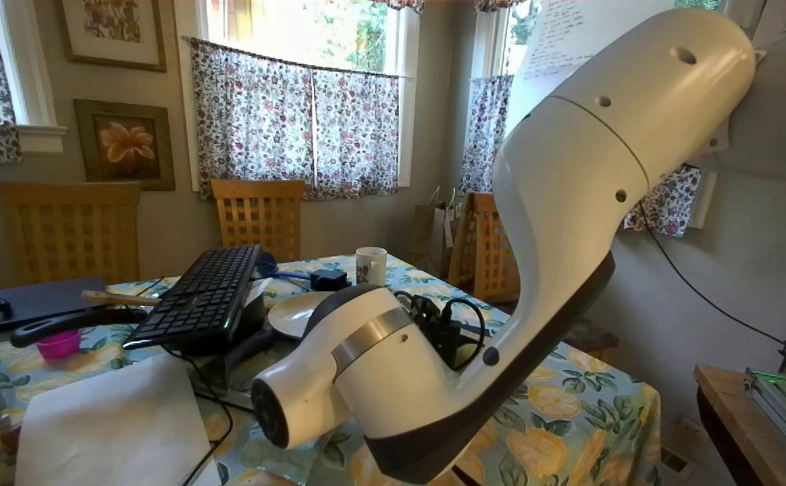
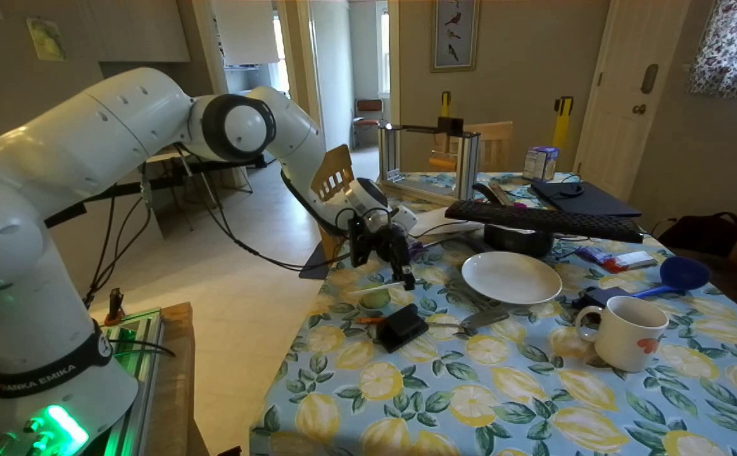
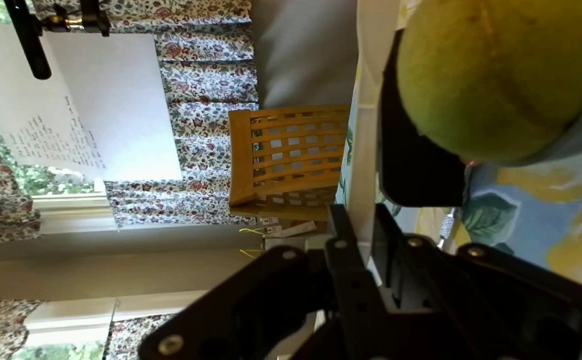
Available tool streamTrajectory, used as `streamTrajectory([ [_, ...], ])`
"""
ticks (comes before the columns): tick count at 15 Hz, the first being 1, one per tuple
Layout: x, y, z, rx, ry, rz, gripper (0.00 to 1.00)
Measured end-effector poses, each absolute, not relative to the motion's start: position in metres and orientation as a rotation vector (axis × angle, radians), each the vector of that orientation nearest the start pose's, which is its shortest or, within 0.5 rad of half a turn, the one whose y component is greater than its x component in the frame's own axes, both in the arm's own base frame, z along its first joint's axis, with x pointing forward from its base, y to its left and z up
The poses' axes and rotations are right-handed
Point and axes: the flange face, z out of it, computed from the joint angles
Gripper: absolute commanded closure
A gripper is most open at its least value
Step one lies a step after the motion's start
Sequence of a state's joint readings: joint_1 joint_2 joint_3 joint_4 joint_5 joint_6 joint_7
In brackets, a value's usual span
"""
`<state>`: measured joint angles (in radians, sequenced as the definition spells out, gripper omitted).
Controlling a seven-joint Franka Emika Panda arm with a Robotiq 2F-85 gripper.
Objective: Pick up the folk from the cup and put it on the table
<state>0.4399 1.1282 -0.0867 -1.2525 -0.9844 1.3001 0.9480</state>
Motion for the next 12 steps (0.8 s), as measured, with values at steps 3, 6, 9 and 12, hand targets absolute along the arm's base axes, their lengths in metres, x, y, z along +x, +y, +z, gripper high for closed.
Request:
streamTrajectory([
  [3,0.638,0.112,0.096,1.659,-0.235,-0.137,0.96],
  [6,0.647,0.093,0.103,1.644,-0.251,-0.148,0.96],
  [9,0.655,0.083,0.114,1.631,-0.256,-0.163,0.96],
  [12,0.659,0.083,0.122,1.623,-0.270,-0.168,0.96],
])
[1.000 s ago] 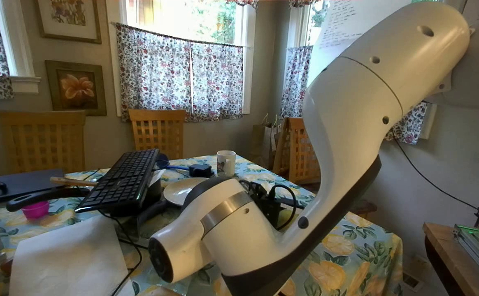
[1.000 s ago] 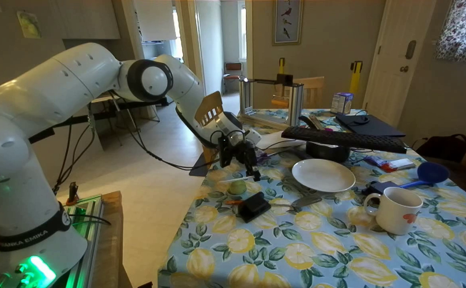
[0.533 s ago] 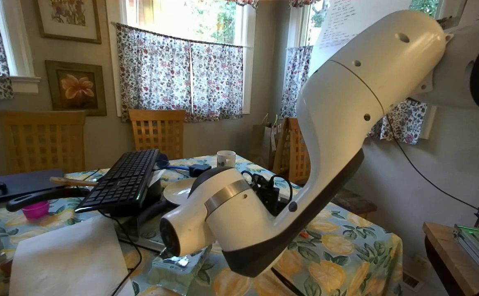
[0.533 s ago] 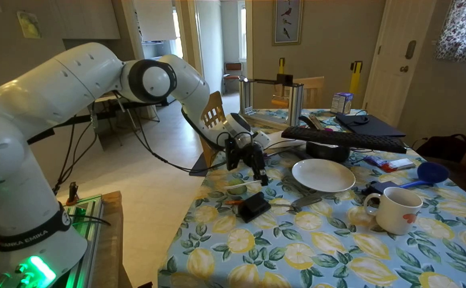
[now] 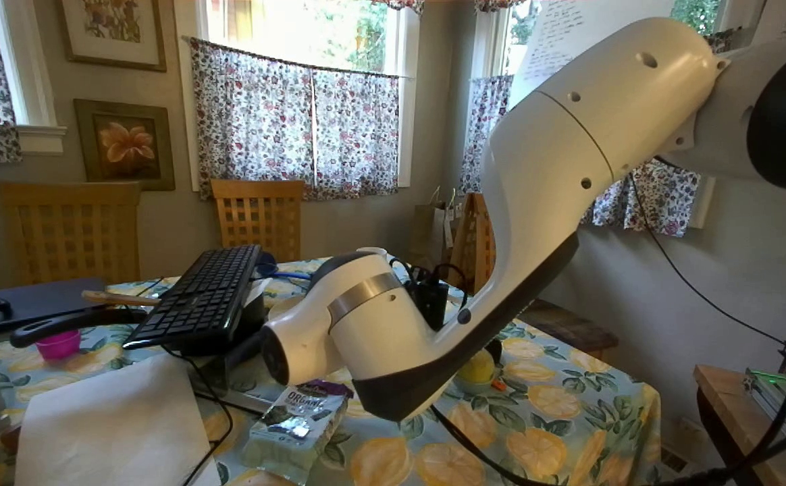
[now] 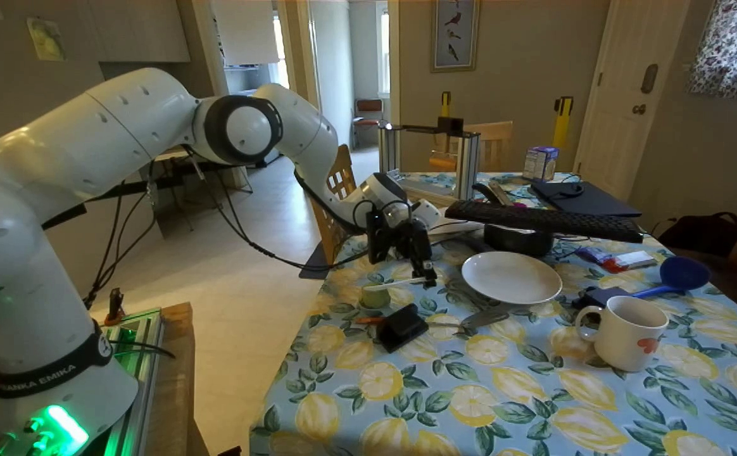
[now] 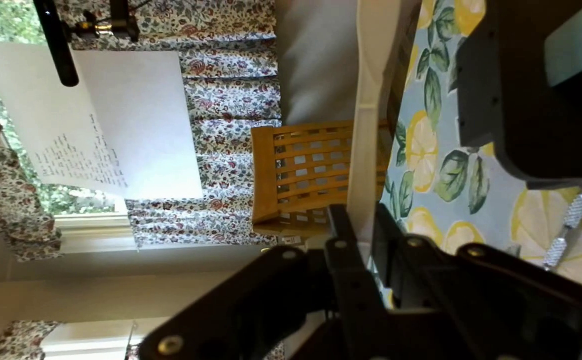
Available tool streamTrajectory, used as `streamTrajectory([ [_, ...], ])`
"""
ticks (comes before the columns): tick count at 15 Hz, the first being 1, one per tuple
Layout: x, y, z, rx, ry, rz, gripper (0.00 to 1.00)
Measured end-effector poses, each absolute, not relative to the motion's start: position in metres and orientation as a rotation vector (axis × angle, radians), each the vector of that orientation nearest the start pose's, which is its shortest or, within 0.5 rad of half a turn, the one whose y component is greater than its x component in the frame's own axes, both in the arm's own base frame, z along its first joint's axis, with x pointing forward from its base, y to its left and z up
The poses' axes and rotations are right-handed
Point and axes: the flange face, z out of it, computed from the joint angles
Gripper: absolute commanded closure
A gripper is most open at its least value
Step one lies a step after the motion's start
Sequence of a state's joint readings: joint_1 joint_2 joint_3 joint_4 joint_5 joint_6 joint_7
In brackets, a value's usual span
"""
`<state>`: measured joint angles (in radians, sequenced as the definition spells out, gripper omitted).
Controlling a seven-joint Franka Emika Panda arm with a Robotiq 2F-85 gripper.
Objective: Pick up the folk from the cup and put it on the table
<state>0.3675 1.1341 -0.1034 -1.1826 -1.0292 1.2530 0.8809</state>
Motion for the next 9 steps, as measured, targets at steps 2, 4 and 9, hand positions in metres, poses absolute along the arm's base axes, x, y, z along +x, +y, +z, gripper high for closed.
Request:
streamTrajectory([
  [2,0.6610,0.0846,0.1243,1.609,-0.287,-0.170,0.96],
  [4,0.6627,0.0865,0.1256,1.594,-0.306,-0.172,0.96],
  [9,0.6643,0.0907,0.1211,1.555,-0.344,-0.184,0.96],
])
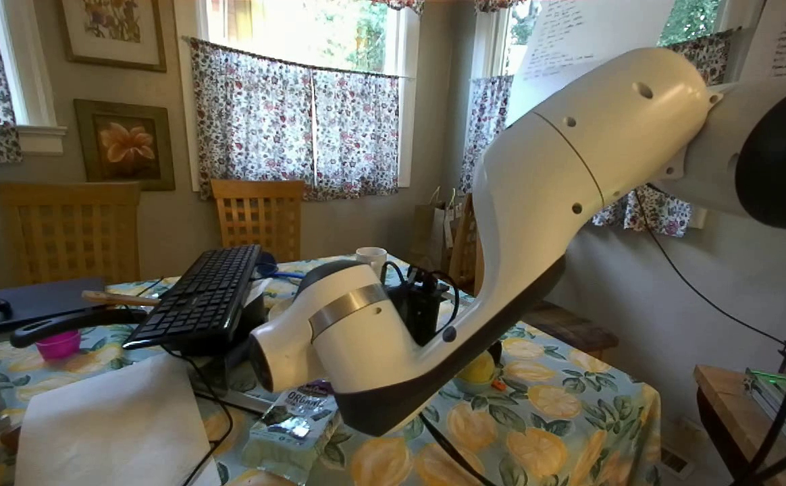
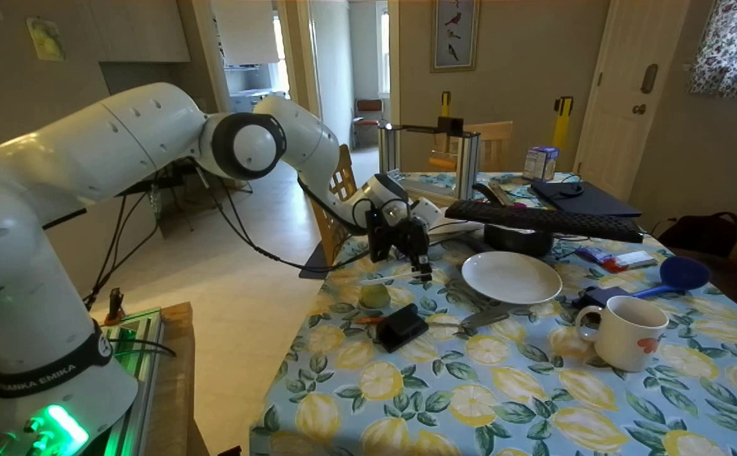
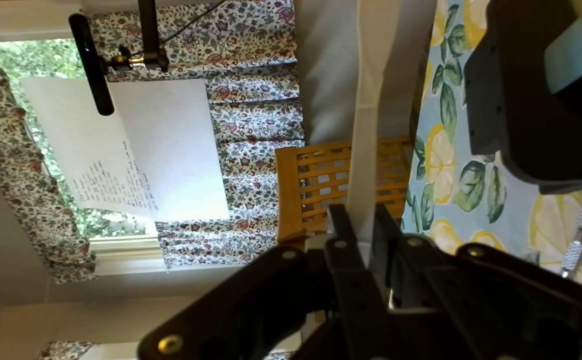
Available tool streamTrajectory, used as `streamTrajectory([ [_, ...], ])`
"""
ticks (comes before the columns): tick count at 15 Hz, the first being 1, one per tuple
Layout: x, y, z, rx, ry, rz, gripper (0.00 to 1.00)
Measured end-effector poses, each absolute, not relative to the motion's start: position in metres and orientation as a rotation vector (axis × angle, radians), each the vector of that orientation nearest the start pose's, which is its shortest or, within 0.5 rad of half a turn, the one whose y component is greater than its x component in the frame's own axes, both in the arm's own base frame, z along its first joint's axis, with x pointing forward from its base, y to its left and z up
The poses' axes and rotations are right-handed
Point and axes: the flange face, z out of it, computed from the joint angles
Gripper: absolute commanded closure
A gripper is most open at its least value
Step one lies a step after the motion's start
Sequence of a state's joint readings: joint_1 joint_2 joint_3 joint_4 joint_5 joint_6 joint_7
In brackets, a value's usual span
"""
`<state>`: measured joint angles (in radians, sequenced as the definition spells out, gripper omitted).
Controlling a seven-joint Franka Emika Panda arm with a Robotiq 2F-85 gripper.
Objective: Pick up the folk from the cup and put it on the table
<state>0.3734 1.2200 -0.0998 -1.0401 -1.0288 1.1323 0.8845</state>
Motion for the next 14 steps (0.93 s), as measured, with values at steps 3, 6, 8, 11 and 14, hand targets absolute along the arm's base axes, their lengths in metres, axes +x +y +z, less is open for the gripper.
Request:
streamTrajectory([
  [3,0.663,0.096,0.114,1.526,-0.369,-0.177,0.96],
  [6,0.662,0.108,0.108,1.511,-0.379,-0.158,0.96],
  [8,0.668,0.123,0.102,1.574,-0.357,-0.089,0.96],
  [11,0.681,0.145,0.104,1.686,-0.327,0.041,0.96],
  [14,0.693,0.164,0.113,1.802,-0.291,0.176,0.96],
])
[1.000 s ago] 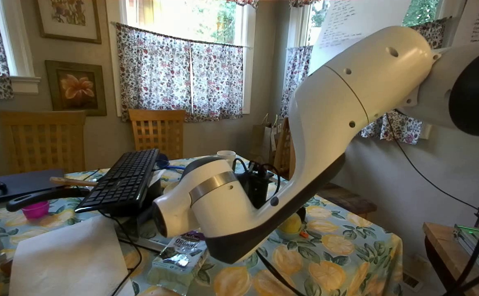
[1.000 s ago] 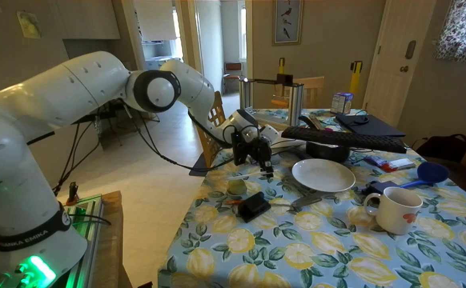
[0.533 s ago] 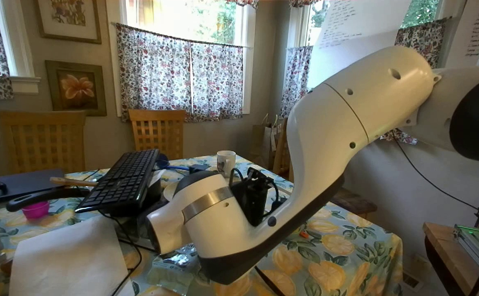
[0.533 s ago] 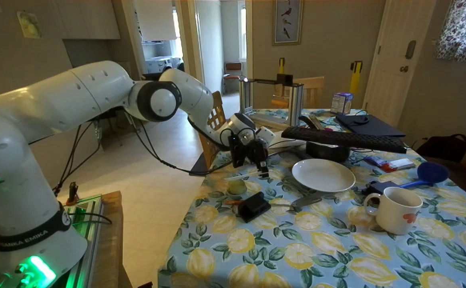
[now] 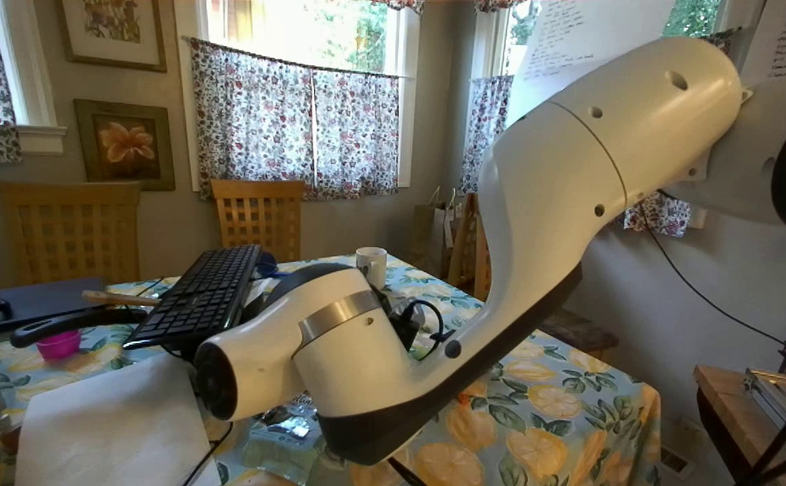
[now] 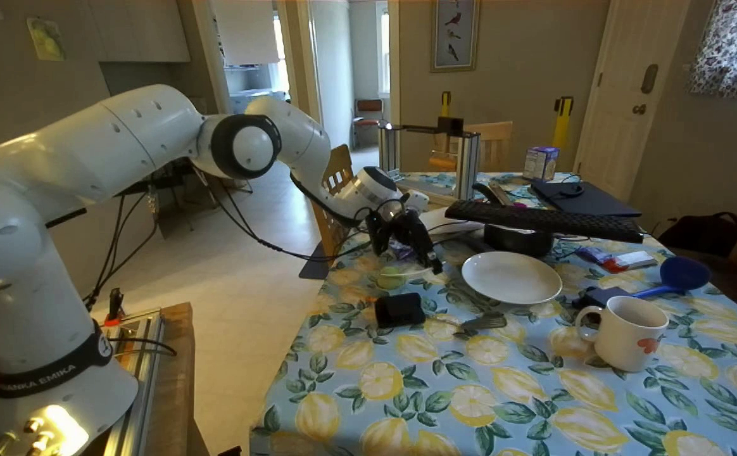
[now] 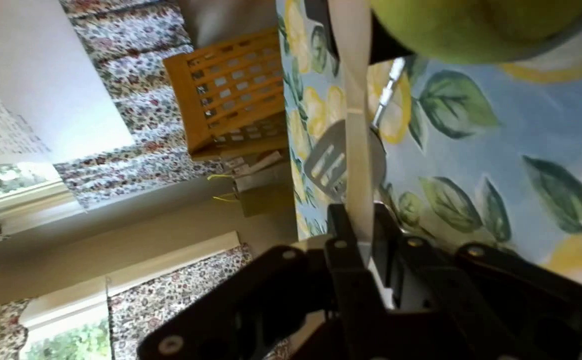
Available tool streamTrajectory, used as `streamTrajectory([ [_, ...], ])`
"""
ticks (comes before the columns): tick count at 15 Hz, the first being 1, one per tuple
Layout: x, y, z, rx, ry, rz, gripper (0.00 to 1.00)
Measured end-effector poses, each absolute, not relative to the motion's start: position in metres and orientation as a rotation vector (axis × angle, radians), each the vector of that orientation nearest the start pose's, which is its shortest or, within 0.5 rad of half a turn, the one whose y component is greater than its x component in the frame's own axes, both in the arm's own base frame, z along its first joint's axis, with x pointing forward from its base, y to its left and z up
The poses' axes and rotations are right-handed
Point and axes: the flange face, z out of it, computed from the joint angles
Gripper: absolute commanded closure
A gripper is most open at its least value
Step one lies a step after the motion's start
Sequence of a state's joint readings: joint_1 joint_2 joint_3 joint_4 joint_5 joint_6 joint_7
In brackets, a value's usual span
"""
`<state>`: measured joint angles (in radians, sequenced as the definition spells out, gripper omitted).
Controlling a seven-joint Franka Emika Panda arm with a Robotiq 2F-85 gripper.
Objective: Pick up the folk from the cup and put it on the table
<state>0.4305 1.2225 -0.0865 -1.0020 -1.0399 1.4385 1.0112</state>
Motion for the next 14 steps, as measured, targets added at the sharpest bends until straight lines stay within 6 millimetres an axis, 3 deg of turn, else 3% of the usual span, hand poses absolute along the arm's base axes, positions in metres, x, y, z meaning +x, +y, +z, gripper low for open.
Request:
streamTrajectory([
  [6,0.699,0.187,0.126,2.053,-0.122,0.385,0.96],
  [10,0.682,0.187,0.130,2.137,0.012,0.434,0.96],
  [11,0.675,0.185,0.133,2.124,0.040,0.438,0.60],
  [12,0.669,0.184,0.137,2.103,0.065,0.446,0.60],
  [14,0.657,0.181,0.146,2.060,0.097,0.484,0.47],
])
